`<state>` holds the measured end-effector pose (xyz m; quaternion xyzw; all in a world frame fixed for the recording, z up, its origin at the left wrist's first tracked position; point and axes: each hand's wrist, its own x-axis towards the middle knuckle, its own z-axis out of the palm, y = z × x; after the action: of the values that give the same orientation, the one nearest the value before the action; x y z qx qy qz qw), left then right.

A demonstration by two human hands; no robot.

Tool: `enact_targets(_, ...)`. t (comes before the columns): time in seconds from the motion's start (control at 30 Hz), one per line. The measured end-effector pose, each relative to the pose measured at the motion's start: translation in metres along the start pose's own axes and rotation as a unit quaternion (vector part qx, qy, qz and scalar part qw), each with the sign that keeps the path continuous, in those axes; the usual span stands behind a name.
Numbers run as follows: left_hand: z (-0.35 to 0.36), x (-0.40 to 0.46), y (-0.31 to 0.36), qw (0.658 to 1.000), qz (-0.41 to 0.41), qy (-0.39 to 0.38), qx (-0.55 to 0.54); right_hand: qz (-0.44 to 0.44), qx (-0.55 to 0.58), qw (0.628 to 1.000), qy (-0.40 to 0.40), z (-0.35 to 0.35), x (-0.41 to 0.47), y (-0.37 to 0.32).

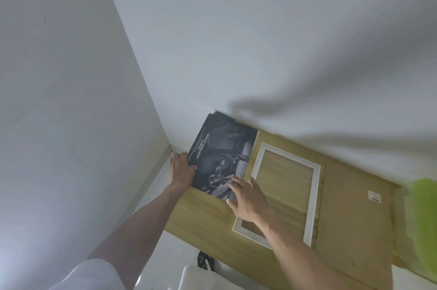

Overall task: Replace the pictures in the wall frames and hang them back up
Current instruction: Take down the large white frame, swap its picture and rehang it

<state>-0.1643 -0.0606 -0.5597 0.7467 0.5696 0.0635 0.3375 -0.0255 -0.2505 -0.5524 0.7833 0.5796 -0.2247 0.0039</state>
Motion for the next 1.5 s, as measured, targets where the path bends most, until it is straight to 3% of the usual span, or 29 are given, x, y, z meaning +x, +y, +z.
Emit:
enact_targets(0.2, -0.016, 0.008, 0.002, 0.988, -0.064, 0.007, -0.141, 0.009, 0.015, 1.0, 0.0, -0.006, 0.003, 0.0)
enact_targets(0.3, -0.021, 0.007, 0.001, 0.961, -0.126, -0.015, -0.247, 0.024, 0.044, 0.998, 0.024, -0.007, 0.004, 0.0)
enact_targets(0.47, -0.028, 0.005, -0.002, 0.921, -0.147, -0.024, -0.359, 0.054, 0.113, 0.988, 0.094, -0.016, 0.005, 0.004)
enact_targets(0.57, -0.037, -0.005, 0.0, 0.905, -0.14, -0.031, -0.4, 0.132, 0.253, 0.949, 0.133, -0.031, 0.003, 0.006)
enact_targets(0.67, -0.042, -0.019, 0.004, 0.895, -0.125, -0.05, -0.425, 0.183, 0.403, 0.882, 0.161, -0.048, -0.002, 0.011)
enact_targets(0.8, -0.034, -0.039, 0.014, 0.881, -0.121, -0.07, -0.452, 0.228, 0.467, 0.826, 0.218, -0.056, -0.019, 0.029)
enact_targets(1.2, 0.033, -0.101, 0.078, 0.934, -0.046, -0.172, -0.309, 0.327, 0.458, 0.793, 0.234, -0.017, -0.109, 0.116)
enact_targets(1.33, 0.058, -0.11, 0.084, 0.963, 0.004, -0.193, -0.19, 0.371, 0.469, 0.769, 0.227, -0.001, -0.135, 0.129)
enact_targets(1.5, 0.078, -0.117, 0.082, 0.981, 0.094, -0.167, -0.008, 0.382, 0.441, 0.786, 0.205, 0.015, -0.147, 0.133)
